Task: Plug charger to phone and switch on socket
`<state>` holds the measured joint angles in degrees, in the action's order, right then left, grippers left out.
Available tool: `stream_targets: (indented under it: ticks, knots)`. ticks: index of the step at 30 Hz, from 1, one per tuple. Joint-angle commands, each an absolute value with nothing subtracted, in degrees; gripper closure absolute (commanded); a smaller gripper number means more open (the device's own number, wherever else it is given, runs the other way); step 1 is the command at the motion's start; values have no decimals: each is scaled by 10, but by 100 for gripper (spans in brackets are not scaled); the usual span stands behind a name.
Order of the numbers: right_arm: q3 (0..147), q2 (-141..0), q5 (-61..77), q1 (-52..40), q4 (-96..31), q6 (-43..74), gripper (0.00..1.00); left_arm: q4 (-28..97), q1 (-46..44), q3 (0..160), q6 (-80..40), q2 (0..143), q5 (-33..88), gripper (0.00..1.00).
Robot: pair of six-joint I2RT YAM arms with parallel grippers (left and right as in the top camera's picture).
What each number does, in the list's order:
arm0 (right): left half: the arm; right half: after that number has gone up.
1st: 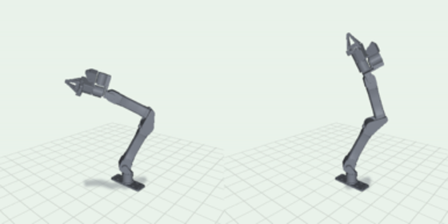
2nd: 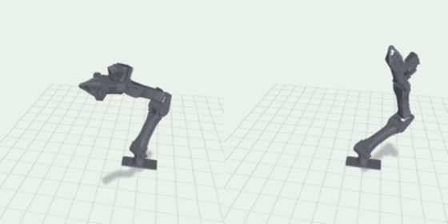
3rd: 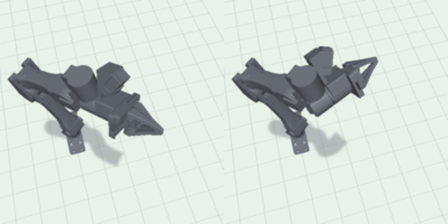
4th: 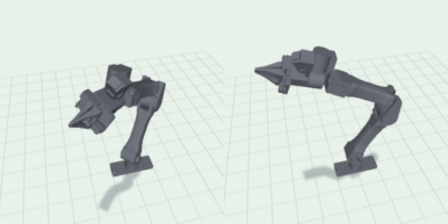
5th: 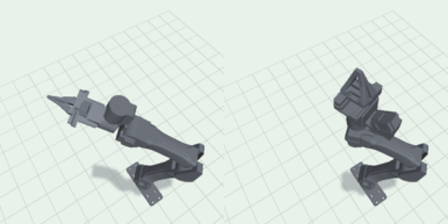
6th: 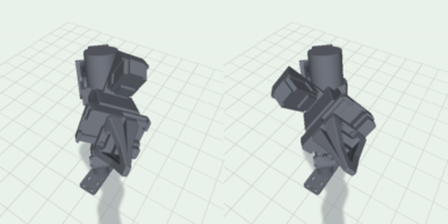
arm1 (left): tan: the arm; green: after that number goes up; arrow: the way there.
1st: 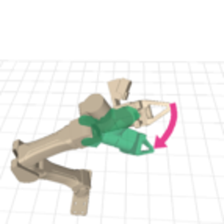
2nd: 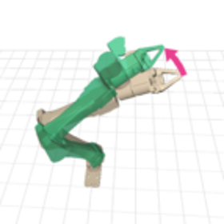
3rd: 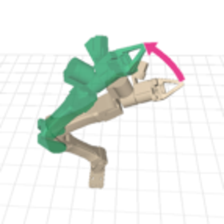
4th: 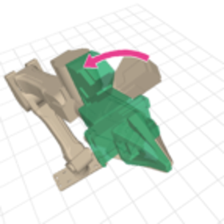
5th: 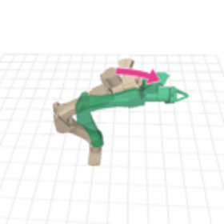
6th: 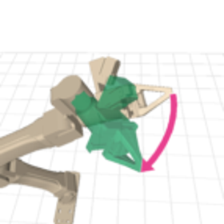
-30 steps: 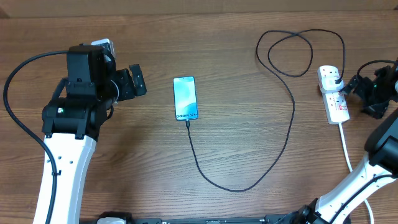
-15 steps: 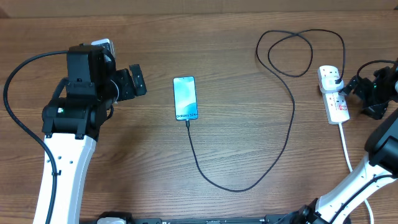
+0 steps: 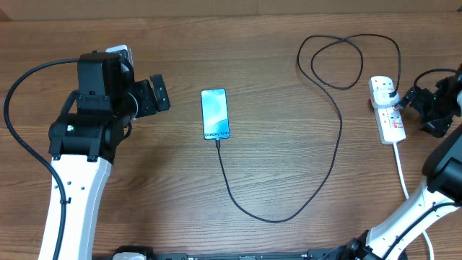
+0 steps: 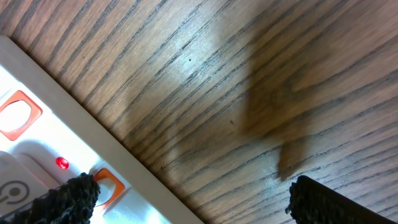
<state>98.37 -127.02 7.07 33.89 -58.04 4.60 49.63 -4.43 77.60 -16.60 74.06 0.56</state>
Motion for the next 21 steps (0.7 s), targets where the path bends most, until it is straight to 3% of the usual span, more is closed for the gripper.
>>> stream_targets:
  ticks: [1,21]
  knots:
    - [978,-1281,17,332,-582,50,0,495,-45,779,-174,742,-4,0]
    - [978,-1281,4,332,-588,53,0,495,-45,779,-174,742,-4,0]
